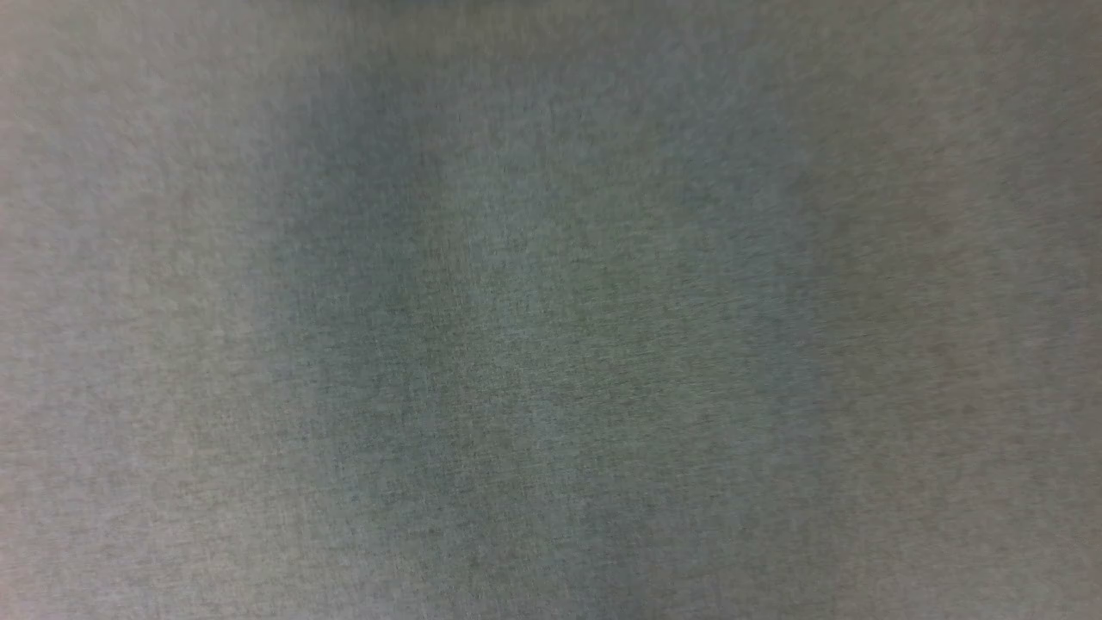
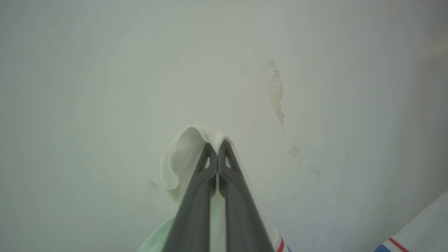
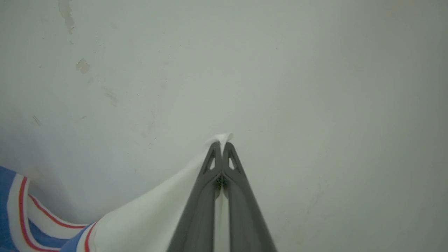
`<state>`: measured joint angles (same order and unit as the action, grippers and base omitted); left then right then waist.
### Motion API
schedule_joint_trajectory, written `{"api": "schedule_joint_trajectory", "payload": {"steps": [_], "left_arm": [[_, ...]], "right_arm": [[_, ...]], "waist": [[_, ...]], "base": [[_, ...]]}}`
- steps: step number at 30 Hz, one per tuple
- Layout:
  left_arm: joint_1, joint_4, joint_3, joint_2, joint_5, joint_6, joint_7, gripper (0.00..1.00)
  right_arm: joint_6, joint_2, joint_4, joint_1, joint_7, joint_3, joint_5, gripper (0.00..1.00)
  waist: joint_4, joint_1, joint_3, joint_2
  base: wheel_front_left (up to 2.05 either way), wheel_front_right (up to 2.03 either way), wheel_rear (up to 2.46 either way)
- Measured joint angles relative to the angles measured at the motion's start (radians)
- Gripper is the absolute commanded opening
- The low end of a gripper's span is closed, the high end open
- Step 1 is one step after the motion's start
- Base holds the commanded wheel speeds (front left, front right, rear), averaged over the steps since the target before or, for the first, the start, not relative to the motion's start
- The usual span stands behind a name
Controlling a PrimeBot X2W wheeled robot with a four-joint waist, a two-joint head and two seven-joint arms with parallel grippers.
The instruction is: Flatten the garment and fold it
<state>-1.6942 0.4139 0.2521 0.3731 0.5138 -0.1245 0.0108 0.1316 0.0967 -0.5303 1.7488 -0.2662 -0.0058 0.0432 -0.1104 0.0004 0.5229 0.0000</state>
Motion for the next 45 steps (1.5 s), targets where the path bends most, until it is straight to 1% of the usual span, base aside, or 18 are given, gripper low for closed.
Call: {"api": "schedule_joint_trajectory", "payload": {"steps": [3,6,11,13,15,17,19,21,23,26,28,30,32,35,37,40,43,45], "left_arm": [[0.011,0.029,-0.012,-0.002,0.017,0.029,0.063,0.0],[0.061,0.046,-0.024,0.001,0.042,0.063,0.113,0.0],[0.212,0.026,-0.011,0.029,0.065,0.146,0.146,0.0],[0.289,-0.016,-0.004,0.048,0.081,0.173,0.15,0.0],[0.384,-0.075,-0.003,0.067,0.098,0.186,0.149,0.0],[0.493,-0.148,-0.006,0.088,0.122,0.187,0.147,0.0],[0.623,-0.24,-0.006,0.122,0.126,0.189,0.138,0.0],[0.758,-0.338,-0.015,0.15,0.139,0.178,0.129,0.0],[0.89,-0.441,-0.035,0.17,0.159,0.147,0.121,0.0],[1.072,-0.588,-0.067,0.197,0.181,0.094,0.108,0.0],[1.19,-0.665,-0.085,0.218,0.181,0.058,0.098,0.0],[1.319,-0.723,-0.087,0.247,0.171,0.032,0.081,0.0],[1.45,-0.766,-0.081,0.251,0.176,0.008,0.069,0.0],[1.632,-0.799,-0.044,0.235,0.199,-0.01,0.059,0.0],[1.734,-0.801,-0.014,0.222,0.221,-0.018,0.052,0.0],[1.859,-0.783,0.035,0.222,0.224,-0.024,0.027,0.0],[1.952,-0.754,0.066,0.216,0.25,-0.027,0.014,0.0],[2.003,-0.732,0.08,0.212,0.273,-0.027,0.003,0.0]], "right_arm": [[0.0,0.026,-0.038,0.0,0.035,0.033,0.0,0.0],[0.0,0.056,-0.066,-0.017,0.067,0.073,-0.009,0.0],[0.0,0.113,-0.057,-0.101,0.109,0.168,-0.097,0.0],[0.0,0.138,-0.026,-0.155,0.117,0.209,-0.161,0.0],[0.0,0.17,0.03,-0.225,0.12,0.241,-0.229,0.0],[0.0,0.205,0.107,-0.308,0.117,0.267,-0.292,0.0],[0.0,0.234,0.199,-0.409,0.102,0.281,-0.351,0.0],[0.0,0.256,0.296,-0.523,0.081,0.274,-0.402,0.0],[0.0,0.27,0.401,-0.645,0.055,0.247,-0.44,0.0],[0.0,0.279,0.556,-0.832,0.012,0.192,-0.465,0.0],[0.0,0.27,0.648,-0.96,-0.017,0.144,-0.479,0.0],[0.0,0.254,0.729,-1.099,-0.05,0.1,-0.48,0.0],[0.0,0.222,0.799,-1.242,-0.077,0.061,-0.484,0.0],[0.0,0.155,0.87,-1.463,-0.113,0.026,-0.494,0.0],[0.0,0.112,0.896,-1.597,-0.129,0.01,-0.503,0.0],[0.0,0.055,0.915,-1.762,-0.15,-0.016,-0.534,0.0],[0.0,0.056,0.919,-1.904,-0.176,-0.015,-0.547,0.0],[0.0,0.071,0.915,-1.983,-0.193,-0.002,-0.565,0.0]], "waist": [[0.007,0.0001,0.052,0.0],[0.02,0.0,0.088,0.0],[0.057,-0.0002,0.103,0.0],[0.068,-0.0002,0.093,0.0],[0.078,-0.0004,0.075,0.0],[0.087,-0.0004,0.05,0.0],[0.093,-0.0006,0.021,0.0],[0.097,-0.0006,-0.011,0.0],[0.1,-0.0007,-0.045,0.0],[0.104,-0.0007,-0.095,0.0],[0.106,-0.0008,-0.129,0.0],[0.108,-0.0008,-0.164,0.0],[0.11,-0.0009,-0.198,0.0],[0.113,-0.0009,-0.248,0.0],[0.115,-0.0009,-0.281,0.0],[0.118,-0.0009,-0.329,0.0],[0.122,-0.0008,-0.375,0.0],[0.123,-0.0008,-0.403,0.0]], "base": [[0.0,0.0,0.0],[0.0,0.0,0.0],[0.0,0.0,0.0],[0.0,0.0,0.0],[0.0,0.0,0.0],[0.0,0.0,0.0],[0.0,0.0,0.0],[0.0,0.0,0.0],[0.0,0.0,0.0],[0.0,0.0,0.0],[0.0,0.0,0.0],[0.0,0.0,0.0],[0.0,0.0,0.0],[0.0,0.0,0.0],[0.0,0.0,0.0],[0.0,0.0,0.0],[0.0,0.0,0.0],[0.0,0.0,0.0]]}}
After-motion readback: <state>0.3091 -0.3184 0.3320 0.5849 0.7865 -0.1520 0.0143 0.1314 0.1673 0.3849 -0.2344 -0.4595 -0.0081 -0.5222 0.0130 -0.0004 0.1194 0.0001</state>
